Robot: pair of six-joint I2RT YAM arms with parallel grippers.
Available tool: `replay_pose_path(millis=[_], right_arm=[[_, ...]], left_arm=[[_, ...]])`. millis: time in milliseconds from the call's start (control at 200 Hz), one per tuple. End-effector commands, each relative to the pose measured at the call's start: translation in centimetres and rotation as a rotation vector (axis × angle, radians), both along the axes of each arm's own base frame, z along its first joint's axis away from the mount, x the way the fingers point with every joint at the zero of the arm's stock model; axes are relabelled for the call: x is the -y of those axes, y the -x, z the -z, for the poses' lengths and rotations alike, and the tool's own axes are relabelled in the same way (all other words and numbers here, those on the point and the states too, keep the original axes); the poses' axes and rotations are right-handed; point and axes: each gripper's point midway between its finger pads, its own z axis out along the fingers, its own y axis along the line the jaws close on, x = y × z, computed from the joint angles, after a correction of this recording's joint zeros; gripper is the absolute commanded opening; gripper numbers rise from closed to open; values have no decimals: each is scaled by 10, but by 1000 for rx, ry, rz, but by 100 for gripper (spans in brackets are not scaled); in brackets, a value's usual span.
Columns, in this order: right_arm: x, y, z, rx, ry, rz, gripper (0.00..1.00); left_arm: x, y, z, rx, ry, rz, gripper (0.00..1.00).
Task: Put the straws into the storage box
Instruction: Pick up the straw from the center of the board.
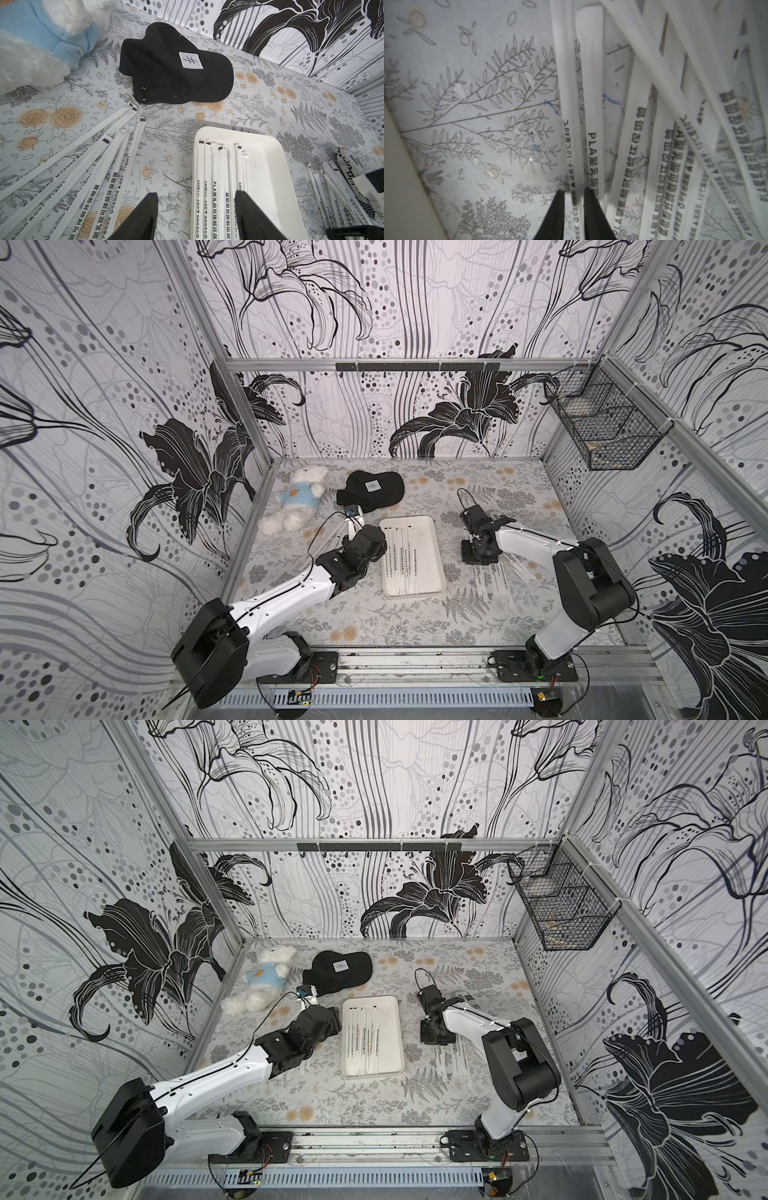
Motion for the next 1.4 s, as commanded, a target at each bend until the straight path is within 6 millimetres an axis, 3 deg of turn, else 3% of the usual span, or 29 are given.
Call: replay_pose_path(millis=[0,135,200,406,586,676,781,956,1217,1392], right_arm=[[0,1,7,-22,20,-12,21],[2,4,11,-31,31,-10,20],[2,4,11,-31,28,-9,16],[-18,-1,-14,6,3,-32,11],[-61,-8,-67,106,-94,-39,11],[-98,-11,-95,170,-129,-65,9],[-136,-15,-111,225,-171,-56,10],[-164,-21,-76,202,-176,-14,10],[-162,-8,-29,103,-135,-15,10],[-164,-5,-11,67,-131,-16,11]], left_arm=[[5,-2,-4,25,21,11,64],[7,-2,0,16,27,19,64],[8,-2,1,14,28,20,64],[1,-1,11,-4,7,-1,64],[-6,1,16,-18,8,-10,64],[-9,2,16,-15,20,-13,64],[-9,3,20,-22,28,-10,64],[-7,7,30,-43,57,-5,64],[-7,13,42,-60,73,9,64],[-3,12,45,-68,80,22,63]])
